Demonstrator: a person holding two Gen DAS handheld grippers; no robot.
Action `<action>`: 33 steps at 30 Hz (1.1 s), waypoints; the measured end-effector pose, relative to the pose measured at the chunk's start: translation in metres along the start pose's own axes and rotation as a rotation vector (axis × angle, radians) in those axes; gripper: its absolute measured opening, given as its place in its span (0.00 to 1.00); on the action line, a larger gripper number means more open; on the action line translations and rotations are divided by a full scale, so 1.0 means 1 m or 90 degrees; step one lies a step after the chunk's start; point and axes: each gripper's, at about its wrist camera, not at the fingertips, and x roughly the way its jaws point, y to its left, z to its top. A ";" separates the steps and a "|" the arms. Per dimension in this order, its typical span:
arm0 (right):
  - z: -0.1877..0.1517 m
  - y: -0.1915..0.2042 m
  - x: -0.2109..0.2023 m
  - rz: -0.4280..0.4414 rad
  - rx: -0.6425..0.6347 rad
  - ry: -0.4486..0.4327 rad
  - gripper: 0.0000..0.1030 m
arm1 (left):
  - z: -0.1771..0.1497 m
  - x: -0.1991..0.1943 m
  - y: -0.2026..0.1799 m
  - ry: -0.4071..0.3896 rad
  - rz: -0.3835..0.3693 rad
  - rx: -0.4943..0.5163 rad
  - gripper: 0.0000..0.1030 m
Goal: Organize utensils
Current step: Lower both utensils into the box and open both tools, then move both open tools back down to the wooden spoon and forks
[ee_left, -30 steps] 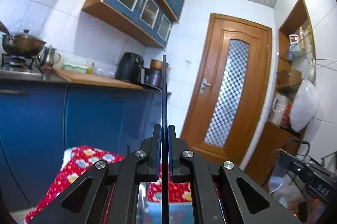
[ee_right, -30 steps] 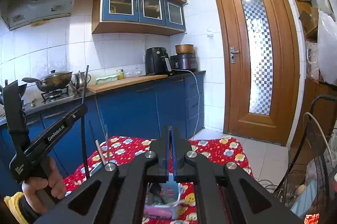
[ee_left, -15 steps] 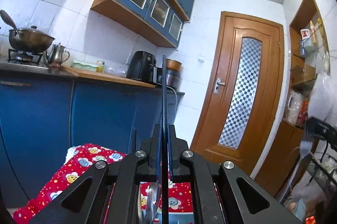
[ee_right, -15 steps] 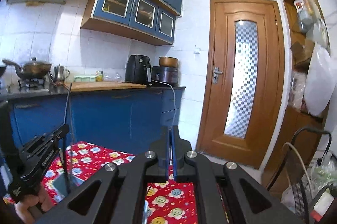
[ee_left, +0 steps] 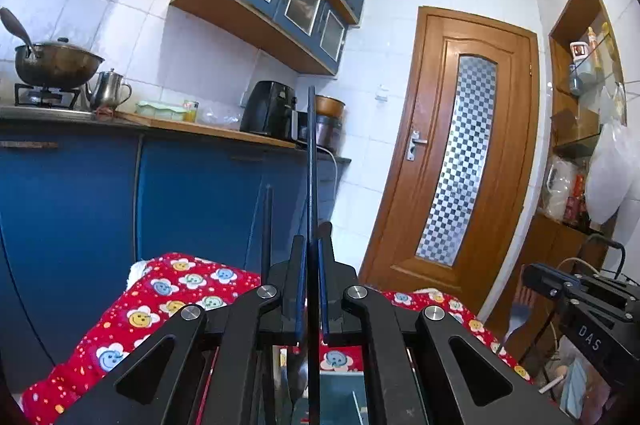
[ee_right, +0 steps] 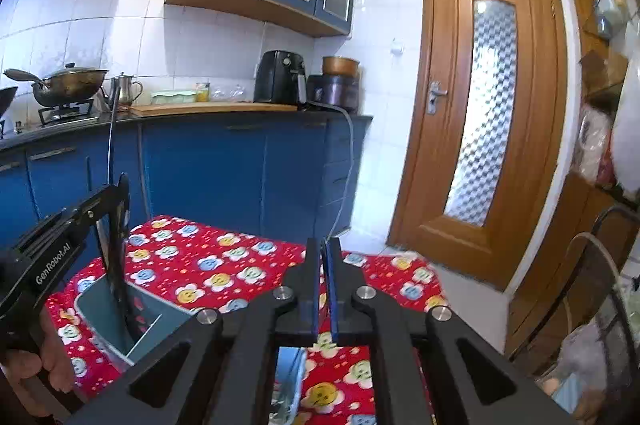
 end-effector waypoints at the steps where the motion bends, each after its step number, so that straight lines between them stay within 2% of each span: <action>1: -0.001 -0.001 0.000 0.012 0.007 0.005 0.05 | 0.000 0.000 -0.001 0.003 -0.001 0.000 0.05; 4: -0.003 -0.003 -0.002 0.040 0.028 0.009 0.05 | -0.001 -0.003 -0.002 0.014 -0.012 0.003 0.05; 5: -0.003 -0.003 -0.004 0.049 0.034 0.009 0.08 | -0.001 -0.004 -0.003 0.019 -0.016 0.005 0.06; 7: -0.003 -0.004 -0.009 0.056 0.042 0.004 0.15 | -0.001 -0.007 -0.005 0.028 -0.022 0.010 0.11; 9: -0.001 -0.005 -0.016 0.065 0.050 -0.006 0.21 | 0.000 -0.013 -0.006 0.032 -0.021 0.014 0.22; 11: 0.000 -0.005 -0.023 0.068 0.056 -0.014 0.22 | 0.001 -0.018 -0.007 0.035 -0.026 0.016 0.26; 17: 0.003 -0.004 -0.046 0.071 0.084 -0.022 0.22 | 0.006 -0.034 -0.006 0.062 -0.040 0.011 0.26; 30: -0.018 -0.003 -0.088 0.124 0.146 0.028 0.27 | 0.007 -0.091 -0.004 0.107 -0.072 0.037 0.26; 33: -0.025 -0.002 -0.096 0.134 0.154 0.046 0.27 | 0.004 -0.101 -0.002 0.135 -0.075 0.028 0.26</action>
